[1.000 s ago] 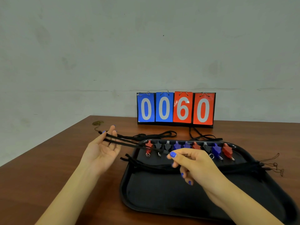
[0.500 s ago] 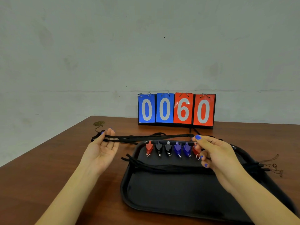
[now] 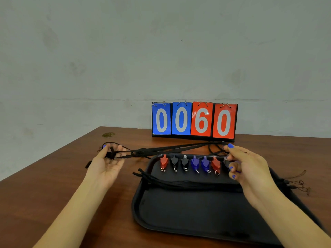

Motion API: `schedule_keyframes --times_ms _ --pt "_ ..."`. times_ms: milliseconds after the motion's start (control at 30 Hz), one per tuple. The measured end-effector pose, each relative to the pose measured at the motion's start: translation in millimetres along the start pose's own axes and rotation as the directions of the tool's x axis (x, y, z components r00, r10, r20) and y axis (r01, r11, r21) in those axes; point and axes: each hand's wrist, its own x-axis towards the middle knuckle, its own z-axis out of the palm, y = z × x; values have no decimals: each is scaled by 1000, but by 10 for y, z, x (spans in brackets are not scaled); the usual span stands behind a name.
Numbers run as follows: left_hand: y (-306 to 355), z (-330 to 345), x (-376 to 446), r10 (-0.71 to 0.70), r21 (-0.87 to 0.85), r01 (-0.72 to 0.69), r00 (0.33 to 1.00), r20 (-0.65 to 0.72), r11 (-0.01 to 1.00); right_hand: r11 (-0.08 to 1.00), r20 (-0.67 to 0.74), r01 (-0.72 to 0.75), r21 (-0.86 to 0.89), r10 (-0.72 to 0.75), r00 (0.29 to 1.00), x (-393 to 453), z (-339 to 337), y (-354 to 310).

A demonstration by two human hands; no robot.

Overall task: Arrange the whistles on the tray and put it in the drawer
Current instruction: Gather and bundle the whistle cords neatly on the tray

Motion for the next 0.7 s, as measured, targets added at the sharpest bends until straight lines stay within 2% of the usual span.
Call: schedule_keyframes --times_ms 167,433,700 --pt "11 -68 71 21 65 -19 999 -33 998 1000 -16 -12 -20 12 1000 37 -18 9" --pt "42 -80 31 16 -63 -21 997 -77 998 999 -7 -29 -26 29 1000 39 -13 26" --pt "80 -178 107 -47 -23 46 997 -54 999 1000 -57 -11 -16 10 998 136 -129 16"
